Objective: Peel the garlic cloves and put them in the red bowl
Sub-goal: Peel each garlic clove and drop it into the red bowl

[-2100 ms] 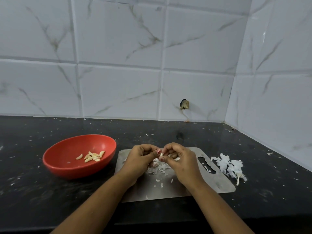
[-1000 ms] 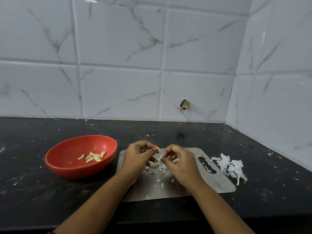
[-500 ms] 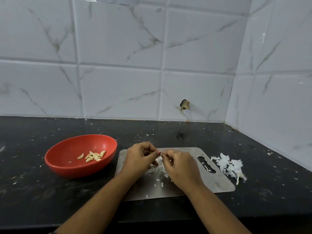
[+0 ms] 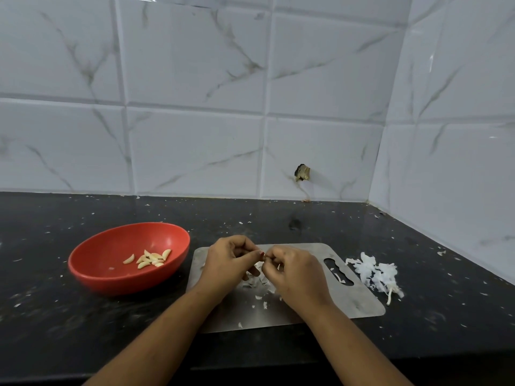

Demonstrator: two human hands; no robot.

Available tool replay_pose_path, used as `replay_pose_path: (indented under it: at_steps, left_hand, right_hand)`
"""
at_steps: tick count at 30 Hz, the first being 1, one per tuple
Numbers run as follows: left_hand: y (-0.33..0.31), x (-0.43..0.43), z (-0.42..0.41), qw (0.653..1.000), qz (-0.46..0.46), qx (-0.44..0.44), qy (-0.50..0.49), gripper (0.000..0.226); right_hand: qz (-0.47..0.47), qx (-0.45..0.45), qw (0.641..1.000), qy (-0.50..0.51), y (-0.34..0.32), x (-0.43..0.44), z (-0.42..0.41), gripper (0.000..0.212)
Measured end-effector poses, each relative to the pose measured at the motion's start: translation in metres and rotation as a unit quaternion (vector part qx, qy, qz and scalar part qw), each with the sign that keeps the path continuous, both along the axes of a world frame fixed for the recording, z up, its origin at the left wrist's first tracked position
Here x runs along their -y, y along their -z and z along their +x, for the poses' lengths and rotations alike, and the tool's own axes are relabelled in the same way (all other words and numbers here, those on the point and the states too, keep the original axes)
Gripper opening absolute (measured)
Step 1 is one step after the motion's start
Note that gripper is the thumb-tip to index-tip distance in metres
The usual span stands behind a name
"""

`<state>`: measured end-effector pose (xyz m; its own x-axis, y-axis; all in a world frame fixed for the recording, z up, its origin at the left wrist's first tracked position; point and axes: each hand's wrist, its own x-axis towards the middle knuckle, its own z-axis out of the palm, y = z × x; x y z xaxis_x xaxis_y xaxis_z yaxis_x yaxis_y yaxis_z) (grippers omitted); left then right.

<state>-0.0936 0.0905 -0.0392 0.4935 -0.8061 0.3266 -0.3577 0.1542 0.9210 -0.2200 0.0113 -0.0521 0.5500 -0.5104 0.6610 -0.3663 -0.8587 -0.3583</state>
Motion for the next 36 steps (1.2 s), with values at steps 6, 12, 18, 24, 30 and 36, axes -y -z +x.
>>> replay_pose_path:
  at_steps: [6, 12, 18, 24, 30, 36]
  left_hand:
    - [-0.001, 0.000, -0.001, 0.997, -0.013, -0.064, 0.026, 0.006]
    - [-0.001, 0.002, -0.001, 0.996, -0.006, -0.084, 0.030, 0.008]
    - [-0.001, 0.001, 0.000, 0.995, -0.011, -0.093, 0.028, 0.012]
    - [0.000, 0.000, 0.002, 0.996, -0.015, -0.083, 0.012, 0.016]
    - [-0.003, -0.003, -0.001, 0.999, -0.007, 0.017, -0.036, 0.005]
    - [-0.013, -0.005, 0.005, 0.989, -0.008, 0.105, -0.102, 0.008]
  right_hand:
    - [0.076, 0.046, 0.996, -0.002, -0.002, 0.002, 0.001, 0.014]
    - [0.132, 0.112, 0.985, 0.002, -0.004, 0.005, -0.001, 0.016]
    - [0.129, 0.082, 0.988, 0.036, -0.003, 0.006, -0.004, 0.010]
    - [0.115, 0.048, 0.992, 0.007, 0.000, 0.010, -0.001, 0.018]
    - [0.105, 0.058, 0.993, -0.016, 0.001, 0.009, -0.002, 0.010]
    - [0.075, 0.014, 0.997, -0.008, 0.001, 0.010, 0.001, 0.016]
